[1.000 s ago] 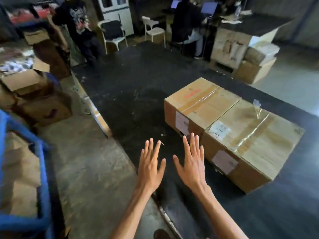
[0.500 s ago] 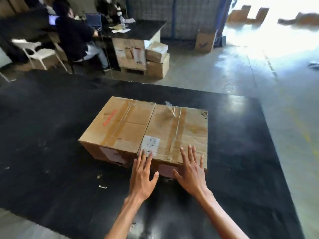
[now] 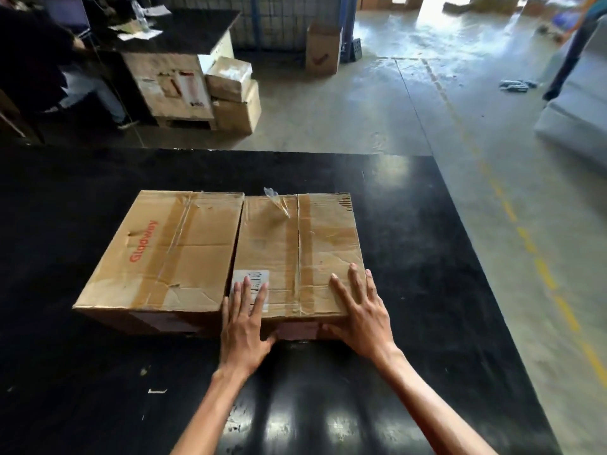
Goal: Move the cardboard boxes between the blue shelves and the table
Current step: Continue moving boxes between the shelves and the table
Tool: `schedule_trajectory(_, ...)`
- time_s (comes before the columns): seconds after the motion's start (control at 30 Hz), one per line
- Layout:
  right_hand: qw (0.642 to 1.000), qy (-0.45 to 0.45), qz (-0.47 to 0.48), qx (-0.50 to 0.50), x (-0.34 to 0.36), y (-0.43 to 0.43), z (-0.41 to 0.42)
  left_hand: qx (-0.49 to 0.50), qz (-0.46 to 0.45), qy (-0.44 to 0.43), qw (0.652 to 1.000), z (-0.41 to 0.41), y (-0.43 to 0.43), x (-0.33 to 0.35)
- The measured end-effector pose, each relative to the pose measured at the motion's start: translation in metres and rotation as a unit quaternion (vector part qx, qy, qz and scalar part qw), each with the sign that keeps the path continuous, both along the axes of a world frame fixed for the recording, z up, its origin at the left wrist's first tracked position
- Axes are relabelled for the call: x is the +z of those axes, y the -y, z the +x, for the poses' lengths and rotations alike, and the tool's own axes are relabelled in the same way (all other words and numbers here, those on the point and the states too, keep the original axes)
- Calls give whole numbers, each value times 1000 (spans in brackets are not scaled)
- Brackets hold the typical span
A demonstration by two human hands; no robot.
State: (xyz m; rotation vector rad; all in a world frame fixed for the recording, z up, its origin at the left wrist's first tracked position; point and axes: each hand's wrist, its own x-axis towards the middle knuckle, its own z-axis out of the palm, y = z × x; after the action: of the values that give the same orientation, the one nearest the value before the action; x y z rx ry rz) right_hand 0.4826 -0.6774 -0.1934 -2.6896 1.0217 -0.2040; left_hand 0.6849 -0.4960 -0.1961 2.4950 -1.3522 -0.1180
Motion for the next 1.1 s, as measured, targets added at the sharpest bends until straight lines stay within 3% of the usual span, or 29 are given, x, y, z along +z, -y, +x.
schedule_trajectory(0.07,999,18,25,23,0,10,-10,-4,-31,-13,999,-10,-2,-2)
schedule_trajectory(0.17,991,91,90,37,-2,20,-23,1,-147,-80,986,-16,-8,-7)
schedule_trajectory(0.3,954,229,190,-36,-15,15,-32,33,-243,-167,955,-21,-9,-2)
schedule_trajectory(0.43,912,271,288,-111,-19,5,-35,99,-286,-227,926,-27,-10,2)
schedule_trajectory(0.67,857,263,409,-173,-46,7,-33,187,-271,-330,884,-36,-22,-28)
schedule_trajectory(0.9,826,239,467,-205,-69,17,-28,263,-192,-519,791,-16,-18,-54)
schedule_trajectory(1.1,837,229,459,-191,-53,20,-28,228,-203,-527,793,-15,-9,-39)
